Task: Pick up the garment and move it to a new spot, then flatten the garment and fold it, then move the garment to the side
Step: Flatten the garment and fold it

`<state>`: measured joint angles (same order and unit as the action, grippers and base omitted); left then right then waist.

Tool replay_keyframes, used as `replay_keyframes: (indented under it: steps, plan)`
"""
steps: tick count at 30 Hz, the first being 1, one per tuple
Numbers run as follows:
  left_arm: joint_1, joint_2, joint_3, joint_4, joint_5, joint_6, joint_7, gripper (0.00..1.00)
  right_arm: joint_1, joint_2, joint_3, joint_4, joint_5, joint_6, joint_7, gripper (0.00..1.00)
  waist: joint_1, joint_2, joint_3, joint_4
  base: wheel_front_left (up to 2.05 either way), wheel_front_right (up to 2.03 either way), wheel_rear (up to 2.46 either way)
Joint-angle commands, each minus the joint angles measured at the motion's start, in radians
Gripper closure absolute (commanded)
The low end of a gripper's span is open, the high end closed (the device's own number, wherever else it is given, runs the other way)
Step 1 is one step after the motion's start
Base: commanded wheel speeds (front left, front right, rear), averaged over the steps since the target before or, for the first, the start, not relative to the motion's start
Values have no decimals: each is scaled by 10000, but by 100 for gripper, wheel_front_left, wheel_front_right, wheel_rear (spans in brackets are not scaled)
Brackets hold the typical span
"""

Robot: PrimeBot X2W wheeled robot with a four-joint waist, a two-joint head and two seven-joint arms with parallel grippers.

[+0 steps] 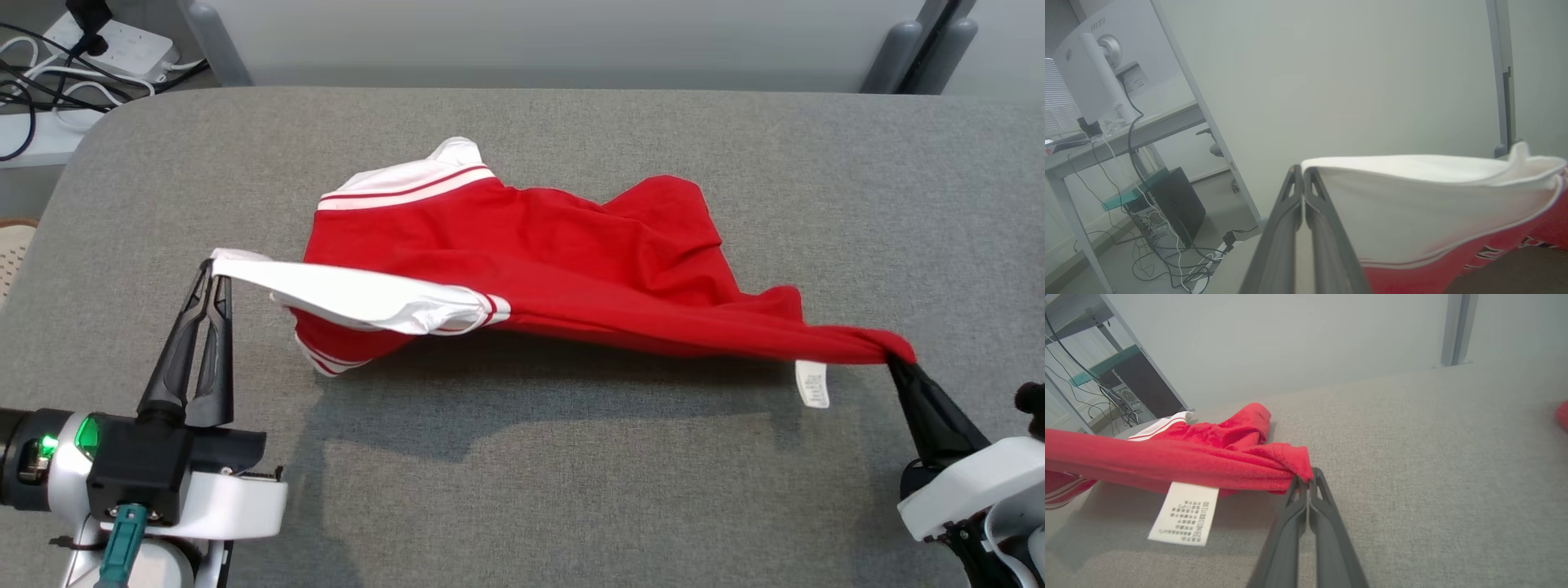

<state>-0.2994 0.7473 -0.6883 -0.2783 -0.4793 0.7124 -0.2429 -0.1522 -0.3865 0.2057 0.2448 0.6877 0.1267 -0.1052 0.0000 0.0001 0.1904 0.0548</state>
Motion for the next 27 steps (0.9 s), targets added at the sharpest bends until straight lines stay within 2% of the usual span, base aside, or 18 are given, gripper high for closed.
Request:
replay_keyframes:
  steps: [1, 6, 7, 8, 9, 10, 14, 18, 22, 27]
  plan:
    - [-222, 404, 448, -164, 69, 7, -80, 100, 18, -299, 242, -113, 41, 40, 228, 100, 0, -1, 54, -37, 0, 0, 0]
    - [-515, 164, 499, 39, 198, -56, -119, 100, -676, 112, 535, 441, -120, 40, -54, 100, 0, -1, 248, -91, 0, 0, 0]
    - [-559, 142, 535, 76, 215, -58, -125, 100, -818, 235, 639, 599, -53, 40, -113, 86, 0, -1, 274, -90, 0, 0, 0]
    - [-596, 141, 564, 131, 230, -71, -130, 100, -972, 307, 757, 749, -45, 40, -196, 59, 0, -1, 297, -84, 0, 0, 0]
    - [-644, 152, 601, 183, 261, -83, -135, 100, -1140, 374, 836, 906, -55, 40, -344, 15, 0, -1, 323, -79, 0, 0, 0]
    - [-678, 162, 614, 224, 299, -90, -139, 100, -1316, 436, 859, 1065, -104, 40, -582, 0, 0, -1, 345, -73, 0, 0, 0]
    - [-807, 118, 638, 321, 397, -124, -149, 100, -1815, 646, 869, 1581, -445, 40, -1316, 0, 0, -1, 388, -15, 0, 0, 0]
    - [-868, 27, 598, 387, 458, -167, -157, 100, -1746, 787, 827, 1865, -759, 40, -1522, 0, 0, -1, 390, 22, 0, 0, 0]
    - [-868, -51, 565, 444, 477, -184, -161, 100, -1378, 841, 1024, 1750, -563, 40, -1551, 0, 0, -1, 387, 35, 0, 0, 0]
    - [-829, -88, 563, 495, 489, -206, -167, 100, -694, 617, 1402, 1236, -41, 40, -1562, 0, 0, -1, 430, -6, 0, 0, 0]
